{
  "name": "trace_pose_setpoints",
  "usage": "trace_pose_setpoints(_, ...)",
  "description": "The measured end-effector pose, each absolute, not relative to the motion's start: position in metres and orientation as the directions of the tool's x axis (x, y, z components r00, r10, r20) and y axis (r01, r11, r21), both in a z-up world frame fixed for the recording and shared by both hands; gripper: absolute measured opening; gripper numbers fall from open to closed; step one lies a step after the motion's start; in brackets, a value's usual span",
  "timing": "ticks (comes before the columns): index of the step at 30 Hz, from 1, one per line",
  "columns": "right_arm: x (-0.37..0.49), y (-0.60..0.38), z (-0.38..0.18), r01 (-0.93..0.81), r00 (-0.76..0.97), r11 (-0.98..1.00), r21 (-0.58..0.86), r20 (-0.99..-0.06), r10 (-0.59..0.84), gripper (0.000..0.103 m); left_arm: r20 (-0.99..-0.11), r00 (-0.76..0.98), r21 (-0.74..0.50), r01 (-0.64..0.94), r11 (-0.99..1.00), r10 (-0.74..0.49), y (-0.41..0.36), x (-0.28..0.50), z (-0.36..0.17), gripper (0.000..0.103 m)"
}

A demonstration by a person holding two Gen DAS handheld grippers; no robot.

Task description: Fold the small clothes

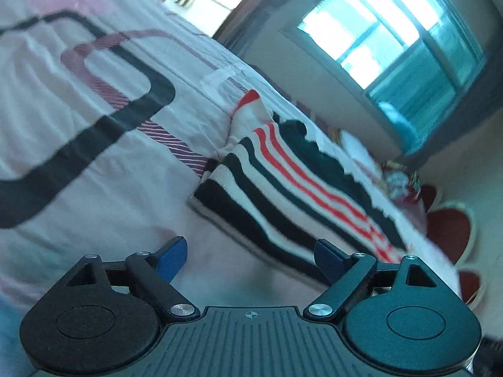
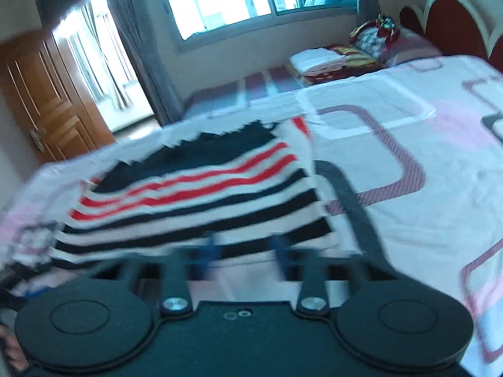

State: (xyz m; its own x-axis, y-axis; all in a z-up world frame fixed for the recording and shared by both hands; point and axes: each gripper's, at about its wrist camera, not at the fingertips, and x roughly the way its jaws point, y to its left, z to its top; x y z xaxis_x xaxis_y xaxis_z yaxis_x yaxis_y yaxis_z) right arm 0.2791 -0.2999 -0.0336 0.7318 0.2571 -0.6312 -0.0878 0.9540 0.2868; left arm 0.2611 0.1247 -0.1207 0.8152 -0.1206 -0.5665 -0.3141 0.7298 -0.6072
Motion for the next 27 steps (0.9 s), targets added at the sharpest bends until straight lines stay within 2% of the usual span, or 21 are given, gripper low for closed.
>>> trace_pose_setpoints(4, 0.283, -0.287, -0.027, -0.131, 0.731, 0.944, 0.303, -0.614, 0.298, 0.007, -0.505, 0.851, -0.699, -0.304, 0.648, -0.145, 0.130, 0.275, -0.133, 0.087)
trace_pose_setpoints(14, 0.326, -0.254, -0.036, -0.208, 0.686, 0.926, 0.314, -0.628, 0.367, 0.011, -0.460, 0.876, -0.712, -0.266, 0.650, -0.145, 0.136, 0.326, -0.138, 0.086)
trace_pose_setpoints(16, 0.340, -0.241, -0.040, -0.235, 0.678, 0.923, 0.304, -0.629, 0.380, 0.009, -0.464, 0.876, -0.714, -0.279, 0.642, -0.136, 0.139, 0.335, -0.139, 0.075)
trace_pose_setpoints(18, 0.352, -0.230, -0.044, -0.268, 0.673, 0.920, 0.285, -0.628, 0.391, 0.004, -0.476, 0.872, -0.706, -0.303, 0.640, -0.113, 0.143, 0.340, -0.145, 0.045)
trace_pose_setpoints(20, 0.364, -0.219, -0.051, -0.285, 0.664, 0.918, 0.277, -0.633, 0.397, 0.003, -0.478, 0.872, -0.712, -0.314, 0.629, -0.106, 0.150, 0.338, -0.152, 0.029)
trace_pose_setpoints(24, 0.385, -0.206, -0.065, -0.297, 0.643, 0.907, 0.299, -0.640, 0.421, 0.003, -0.461, 0.879, -0.723, -0.294, 0.625, -0.120, 0.153, 0.339, -0.153, 0.017)
trace_pose_setpoints(27, 0.393, -0.193, -0.068, -0.332, 0.627, 0.894, 0.301, -0.638, 0.448, 0.003, -0.350, 0.927, -0.760, -0.197, 0.619, -0.135, 0.151, 0.326, -0.133, 0.016)
